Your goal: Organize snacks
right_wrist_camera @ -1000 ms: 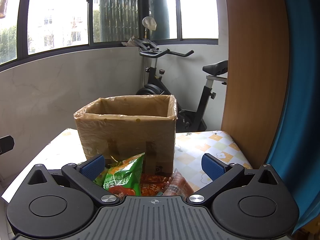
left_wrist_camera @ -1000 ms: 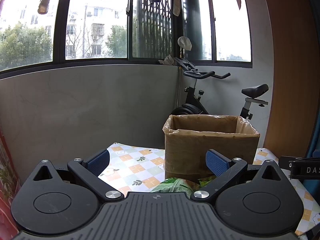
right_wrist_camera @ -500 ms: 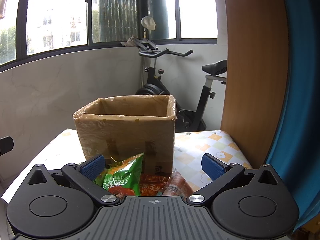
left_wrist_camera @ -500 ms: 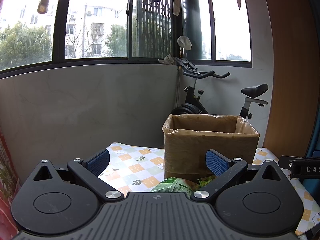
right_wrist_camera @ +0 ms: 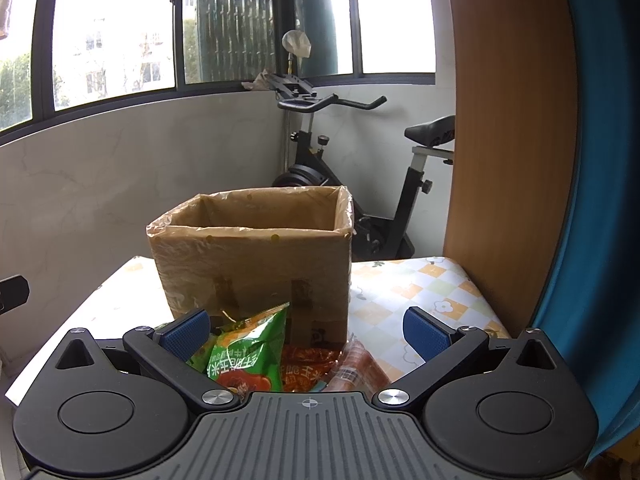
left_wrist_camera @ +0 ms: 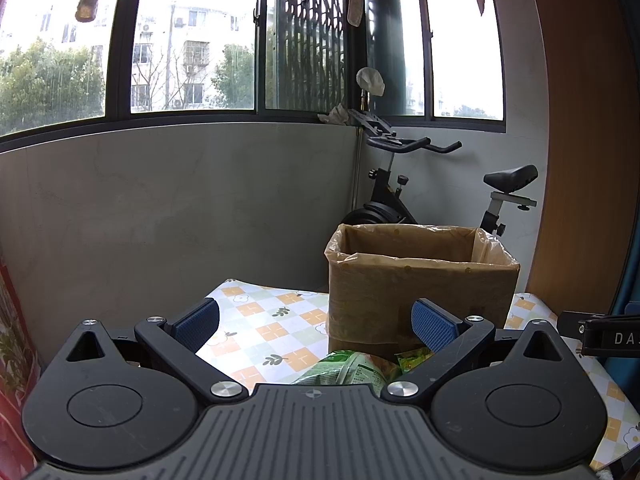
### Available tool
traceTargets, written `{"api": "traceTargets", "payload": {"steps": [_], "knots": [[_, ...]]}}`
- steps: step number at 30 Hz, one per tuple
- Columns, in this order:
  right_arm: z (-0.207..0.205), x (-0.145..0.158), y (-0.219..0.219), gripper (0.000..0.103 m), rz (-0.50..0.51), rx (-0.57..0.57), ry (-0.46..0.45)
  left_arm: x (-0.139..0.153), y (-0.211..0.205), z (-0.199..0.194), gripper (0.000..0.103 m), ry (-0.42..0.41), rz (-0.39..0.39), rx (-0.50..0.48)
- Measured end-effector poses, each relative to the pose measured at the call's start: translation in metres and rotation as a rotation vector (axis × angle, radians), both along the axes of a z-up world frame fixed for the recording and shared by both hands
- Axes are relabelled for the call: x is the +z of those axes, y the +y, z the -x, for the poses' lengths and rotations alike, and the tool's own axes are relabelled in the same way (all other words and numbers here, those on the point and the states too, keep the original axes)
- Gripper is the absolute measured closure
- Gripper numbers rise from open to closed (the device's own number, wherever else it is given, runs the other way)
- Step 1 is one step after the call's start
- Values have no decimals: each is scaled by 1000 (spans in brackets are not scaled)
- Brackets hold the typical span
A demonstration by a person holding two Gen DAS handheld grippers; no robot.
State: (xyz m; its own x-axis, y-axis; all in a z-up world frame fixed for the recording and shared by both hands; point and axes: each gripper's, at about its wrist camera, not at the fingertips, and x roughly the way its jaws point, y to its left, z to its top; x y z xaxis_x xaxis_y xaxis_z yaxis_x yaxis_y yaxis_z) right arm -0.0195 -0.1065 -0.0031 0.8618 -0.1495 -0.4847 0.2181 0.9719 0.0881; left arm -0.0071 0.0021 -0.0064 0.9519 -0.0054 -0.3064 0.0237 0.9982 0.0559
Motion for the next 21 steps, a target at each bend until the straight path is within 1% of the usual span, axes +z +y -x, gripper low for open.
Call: {"api": "traceTargets", "payload": {"steps": [4, 6, 8, 9, 10, 13, 15, 17, 19, 21], "knots": [[-5, -3, -5, 0, -35, 27, -5, -2, 3, -8, 0, 35, 22, -14], [-7, -4, -9, 0, -47, 41, -50, -5, 6, -16, 0, 45, 30, -7], [-9, -7, -13, 0, -21, 31, -120, -9, 9, -25, 0, 52, 17, 14], [-12, -8, -14, 0, -8, 21, -132, -13, 13, -31, 0, 61, 9, 30], [-18, -10, -17, 0, -2, 12, -136, -17, 16, -37, 0, 70, 7, 45], [-32, -17, -29, 0, -49, 10, -144, -28, 28, -54, 0, 94, 36, 74], [-40, -25, -35, 0, -67, -29, -160, -36, 36, -67, 0, 112, 57, 86], [-47, -35, -37, 0, -63, -59, -164, -44, 40, -77, 0, 123, 63, 87], [-53, -49, -37, 0, -72, -62, -142, -52, 41, -86, 0, 138, 63, 79], [-59, -67, -37, 0, -91, -72, -106, -63, 42, -93, 0, 160, 82, 65]]}}
